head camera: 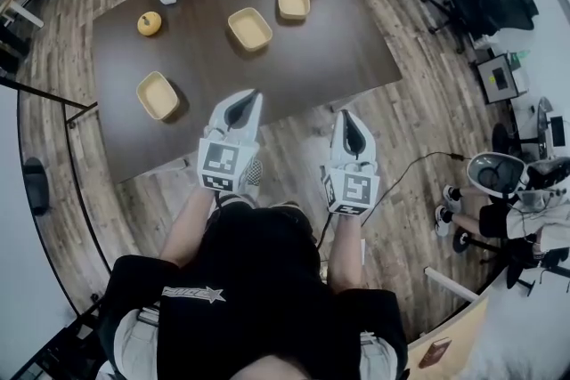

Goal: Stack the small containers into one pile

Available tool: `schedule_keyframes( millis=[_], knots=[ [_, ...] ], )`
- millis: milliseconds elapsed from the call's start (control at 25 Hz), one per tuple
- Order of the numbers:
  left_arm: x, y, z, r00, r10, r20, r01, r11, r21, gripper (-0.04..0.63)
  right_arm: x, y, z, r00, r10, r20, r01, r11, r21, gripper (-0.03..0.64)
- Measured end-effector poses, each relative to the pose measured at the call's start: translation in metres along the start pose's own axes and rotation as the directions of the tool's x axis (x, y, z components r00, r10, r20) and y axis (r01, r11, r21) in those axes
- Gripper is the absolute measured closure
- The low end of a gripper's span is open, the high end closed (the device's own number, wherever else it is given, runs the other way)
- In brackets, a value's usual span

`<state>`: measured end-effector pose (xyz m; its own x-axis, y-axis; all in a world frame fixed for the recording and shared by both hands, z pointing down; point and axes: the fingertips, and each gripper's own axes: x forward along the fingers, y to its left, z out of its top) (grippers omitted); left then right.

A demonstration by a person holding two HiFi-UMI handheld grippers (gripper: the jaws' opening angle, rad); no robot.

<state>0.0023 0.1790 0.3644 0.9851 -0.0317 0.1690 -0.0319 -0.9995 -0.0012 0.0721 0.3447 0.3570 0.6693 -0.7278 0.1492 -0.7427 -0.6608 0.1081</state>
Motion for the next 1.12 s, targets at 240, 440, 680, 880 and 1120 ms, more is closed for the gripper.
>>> schedule_keyframes(
  millis=[240,440,680,880,1120],
  knots=[
    [0.034,0.045,0.000,1.000,0.005,-0.006,-0.005,1.000,0.000,0.584,0.058,0.008,0.003,1.000,0.007,-0.010,-0.007,1.000,0.005,0.614],
    [0.048,0.073,-0.003,0.999,0.043,-0.026,-0.043,0.999,-0.019,0.584,0.095,0.019,0.005,0.998,0.058,-0.022,-0.058,0.998,0.012,0.614],
    [0.078,0.094,-0.017,0.991,0.117,-0.058,-0.120,0.991,-0.053,0.584,0.149,0.016,-0.004,0.986,0.156,-0.054,-0.156,0.988,0.004,0.614],
    [0.117,0.119,-0.029,0.973,0.212,-0.096,-0.220,0.972,-0.085,0.585,0.217,0.010,-0.014,0.958,0.276,-0.083,-0.277,0.961,0.003,0.614],
    [0.150,0.152,-0.057,0.927,0.331,-0.177,-0.354,0.927,-0.124,0.584,0.292,0.022,-0.038,0.892,0.429,-0.143,-0.429,0.903,0.032,0.614]
  ],
)
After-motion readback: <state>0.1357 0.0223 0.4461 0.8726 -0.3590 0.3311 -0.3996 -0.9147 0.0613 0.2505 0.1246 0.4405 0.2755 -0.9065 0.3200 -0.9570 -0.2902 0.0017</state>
